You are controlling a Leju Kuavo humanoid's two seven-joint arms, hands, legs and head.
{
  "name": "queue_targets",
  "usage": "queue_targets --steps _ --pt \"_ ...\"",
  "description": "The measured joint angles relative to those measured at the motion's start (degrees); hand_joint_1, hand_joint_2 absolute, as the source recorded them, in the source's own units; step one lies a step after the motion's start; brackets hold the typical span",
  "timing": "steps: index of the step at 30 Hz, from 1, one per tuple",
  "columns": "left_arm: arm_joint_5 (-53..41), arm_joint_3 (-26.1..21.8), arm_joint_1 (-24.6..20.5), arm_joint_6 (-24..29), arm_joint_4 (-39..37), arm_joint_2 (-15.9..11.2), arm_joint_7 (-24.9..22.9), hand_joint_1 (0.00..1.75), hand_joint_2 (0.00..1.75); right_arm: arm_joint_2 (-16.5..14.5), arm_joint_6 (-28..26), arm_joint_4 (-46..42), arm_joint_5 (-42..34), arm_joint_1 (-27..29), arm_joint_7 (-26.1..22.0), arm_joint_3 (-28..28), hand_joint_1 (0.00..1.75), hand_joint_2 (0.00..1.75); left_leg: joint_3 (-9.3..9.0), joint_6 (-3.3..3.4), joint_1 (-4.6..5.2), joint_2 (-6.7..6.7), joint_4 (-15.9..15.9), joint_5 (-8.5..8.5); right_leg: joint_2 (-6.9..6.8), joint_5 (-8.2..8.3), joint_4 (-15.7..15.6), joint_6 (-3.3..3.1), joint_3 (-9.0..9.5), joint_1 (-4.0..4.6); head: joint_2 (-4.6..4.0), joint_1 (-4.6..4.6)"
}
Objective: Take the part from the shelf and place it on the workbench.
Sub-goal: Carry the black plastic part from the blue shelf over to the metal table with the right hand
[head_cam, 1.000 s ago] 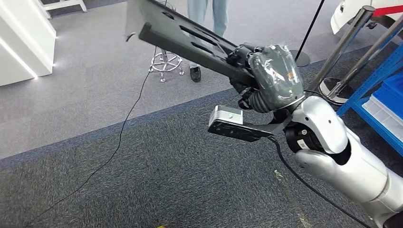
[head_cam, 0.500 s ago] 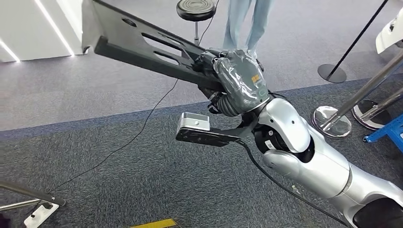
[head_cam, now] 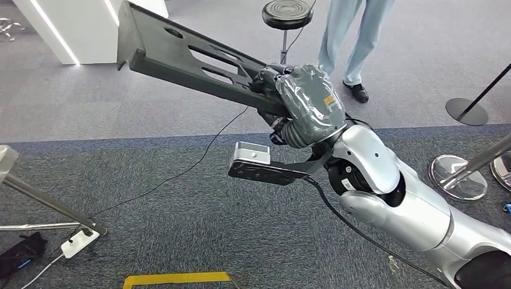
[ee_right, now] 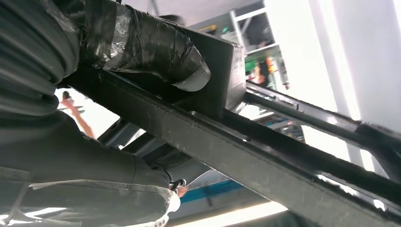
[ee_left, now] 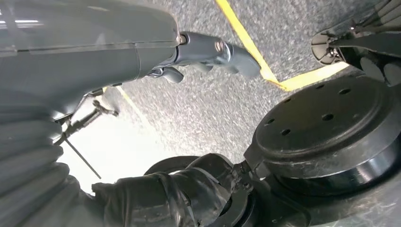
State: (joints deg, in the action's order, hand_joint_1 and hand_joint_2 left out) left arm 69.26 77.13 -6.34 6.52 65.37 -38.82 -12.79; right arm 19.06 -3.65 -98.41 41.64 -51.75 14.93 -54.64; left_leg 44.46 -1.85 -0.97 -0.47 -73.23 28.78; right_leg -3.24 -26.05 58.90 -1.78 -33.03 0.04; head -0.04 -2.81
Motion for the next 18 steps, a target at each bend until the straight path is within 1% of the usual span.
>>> queue_targets --steps 1,2,3,4,5,6,12,14,15,16,17,18 --pt "0.1 0.0 0.0 0.0 0.0 0.0 0.0 0.0 1.75 0.0 0.0 0.0 0.0 0.0 0.0 0.0 1.75 1.75 -1.44 0.09 0.01 0.29 2.2 -1.23 -0.8 -0.08 0.0 0.02 0.01 0.06 0.0 -0.02" --pt "0.1 0.0 0.1 0.1 0.0 0.0 0.0 0.0 1.75 0.0 0.0 0.0 0.0 0.0 0.0 0.0 1.75 1.75 -3.76 0.26 0.07 1.07 6.0 -2.74 -1.54 -0.18 0.1 0.08 0.08 0.13 0.0 -0.02" --pt "0.1 0.0 0.0 0.2 0.0 0.0 0.0 0.0 1.75 0.0 0.0 0.0 0.0 0.0 0.0 0.0 1.75 1.75 -6.0 0.55 0.33 2.19 9.7 -3.77 -2.23 -0.31 0.1 0.21 0.16 0.29 0.0 -0.01" --pt "0.1 0.0 0.0 0.3 0.0 0.0 0.0 0.0 1.75 0.0 0.0 -0.1 0.0 0.0 0.0 0.0 1.75 1.75 -7.66 0.84 0.56 3.24 12.5 -4.42 -2.78 -0.43 0.1 0.34 0.24 0.44 0.0 0.0" --pt "0.1 0.0 -0.1 0.4 0.0 0.0 0.0 0.0 1.75 0.0 0.0 -0.1 0.0 -0.1 0.0 0.0 1.75 1.75 -8.57 1.08 0.79 4.14 14.1 -4.58 -3.15 -0.52 0.1 0.47 0.29 0.59 0.0 0.01" --pt "0.1 0.0 -0.1 0.4 0.0 0.0 0.0 0.0 1.75 0.0 0.0 -0.1 0.0 -0.1 0.0 0.0 1.75 1.75 -8.71 1.24 0.96 4.51 14.4 -4.45 -3.34 -0.57 0.1 0.55 0.29 0.72 0.0 0.02" --pt "0.1 0.0 -0.1 0.4 0.0 0.0 0.0 0.0 1.75 0.0 0.0 -0.2 0.0 -0.1 0.0 0.0 1.75 1.75 -8.66 1.36 0.96 4.29 14.6 -4.61 -3.52 -0.59 0.1 0.6 0.3 0.71 0.0 0.08" --pt "0.1 0.0 -0.1 0.4 0.1 0.0 0.0 0.0 1.75 0.0 0.0 -0.2 0.0 -0.1 0.0 0.0 1.75 1.75 -8.42 1.72 1.12 3.29 14.6 -4.75 -4.26 -0.57 0.0 0.9 0.38 0.61 0.0 0.09" --pt "-0.5 0.0 0.0 0.2 0.1 0.0 -0.1 0.0 1.75 0.0 0.0 -0.2 -0.1 -0.1 -0.4 0.0 1.75 1.75 -8.48 2.07 1.04 2.39 14.9 -4.98 -4.27 -0.77 0.1 1.28 0.43 0.47 0.0 0.13" --pt "-3.1 0.3 -0.4 -1.6 0.1 0.0 -0.6 0.0 1.75 -1.8 -1.1 1.3 -0.3 -0.3 -3.0 -0.5 1.75 1.75 -8.41 2.51 0.91 0.67 15.2 -5.27 -2.54 -2.58 4.4 1.72 -1.68 0.25 0.0 0.25" --pt "-6.0 0.6 -0.9 -3.5 0.2 0.0 -1.0 0.0 1.75 -4.0 -2.3 3.4 -0.6 -0.7 -5.7 -1.1 1.75 1.75 -8.42 2.84 0.69 -1.05 15.4 -5.55 -0.54 -3.66 7.8 2.03 -3.42 0.0 0.0 0.38" --pt "-9.1 0.9 -1.3 -5.5 0.2 0.0 -1.6 0.0 1.75 -6.5 -3.6 5.6 -0.9 -1.1 -8.5 -1.8 1.75 1.75 -8.42 3.08 0.43 -2.95 15.6 -5.79 1.64 -4.01 10.0 2.3 -4.54 -0.3 0.0 0.52"
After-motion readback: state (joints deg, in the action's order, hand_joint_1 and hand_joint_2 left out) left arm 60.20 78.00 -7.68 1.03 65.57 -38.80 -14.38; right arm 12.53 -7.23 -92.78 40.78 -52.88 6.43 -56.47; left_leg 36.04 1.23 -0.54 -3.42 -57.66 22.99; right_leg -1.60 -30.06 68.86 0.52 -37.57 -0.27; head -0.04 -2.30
